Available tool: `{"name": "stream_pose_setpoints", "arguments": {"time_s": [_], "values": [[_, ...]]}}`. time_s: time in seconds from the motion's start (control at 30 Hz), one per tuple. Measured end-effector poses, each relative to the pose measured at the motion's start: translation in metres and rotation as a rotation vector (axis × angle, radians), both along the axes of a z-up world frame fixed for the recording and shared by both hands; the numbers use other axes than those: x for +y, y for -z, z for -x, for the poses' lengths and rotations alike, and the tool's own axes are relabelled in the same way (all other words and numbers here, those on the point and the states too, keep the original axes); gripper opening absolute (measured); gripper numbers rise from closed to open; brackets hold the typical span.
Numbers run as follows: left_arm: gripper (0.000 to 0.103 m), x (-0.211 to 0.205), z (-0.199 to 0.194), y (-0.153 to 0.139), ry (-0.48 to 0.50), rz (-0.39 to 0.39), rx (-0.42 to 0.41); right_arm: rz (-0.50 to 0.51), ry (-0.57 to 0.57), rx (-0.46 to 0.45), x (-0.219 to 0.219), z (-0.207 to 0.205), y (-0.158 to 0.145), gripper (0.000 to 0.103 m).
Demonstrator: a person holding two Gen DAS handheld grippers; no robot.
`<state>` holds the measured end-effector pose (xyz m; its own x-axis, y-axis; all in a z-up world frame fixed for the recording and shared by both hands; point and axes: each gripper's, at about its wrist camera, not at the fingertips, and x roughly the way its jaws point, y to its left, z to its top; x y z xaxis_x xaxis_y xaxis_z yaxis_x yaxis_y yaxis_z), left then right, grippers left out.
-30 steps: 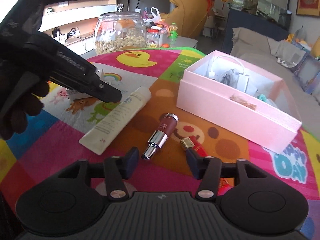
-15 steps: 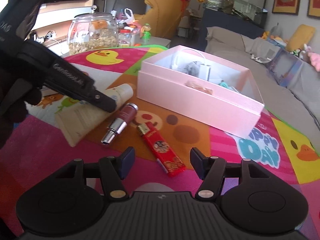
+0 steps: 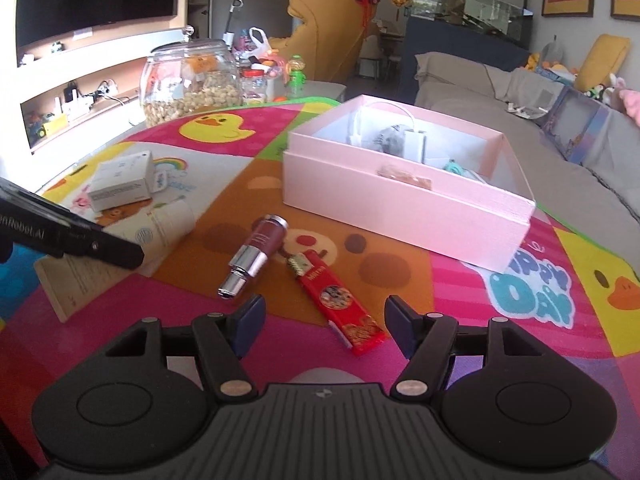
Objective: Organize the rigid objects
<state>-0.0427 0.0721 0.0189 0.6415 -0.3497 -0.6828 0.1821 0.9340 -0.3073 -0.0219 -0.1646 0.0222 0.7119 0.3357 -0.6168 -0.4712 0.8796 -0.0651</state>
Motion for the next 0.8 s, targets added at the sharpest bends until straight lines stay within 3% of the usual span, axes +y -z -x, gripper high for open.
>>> {"name": "stream_pose_setpoints", "arguments": {"time_s": [0.13,0.23,0.37,0.5,0.67,0.8], "values": [[0.027,-0.005,0.002,0.000,0.003,-0.029,-0.014,-0.037,-0.064,0.010,0.015,0.004,-0.006,0.055],[0.027,-0.006,-0.003,0.001,-0.019,-0.017,-0.014,-0.054,-0.135,0.044,0.029,0.006,-0.006,0.054],[0.027,-0.009,-0.005,0.002,-0.024,-0.025,-0.020,0.118,-0.116,-0.045,0.045,0.001,-0.001,0.053],[0.027,-0.008,-0.003,0.003,-0.036,-0.012,-0.028,0.271,0.083,-0.199,0.040,-0.023,-0.003,0.052],[0.027,-0.002,-0.005,0.006,-0.056,0.047,-0.021,0.048,0.079,-0.011,0.011,-0.039,-0.010,0.053],[0.027,-0.002,-0.006,0.006,-0.060,0.052,-0.020,0.079,0.082,-0.005,0.016,-0.039,0.003,0.053]]}}
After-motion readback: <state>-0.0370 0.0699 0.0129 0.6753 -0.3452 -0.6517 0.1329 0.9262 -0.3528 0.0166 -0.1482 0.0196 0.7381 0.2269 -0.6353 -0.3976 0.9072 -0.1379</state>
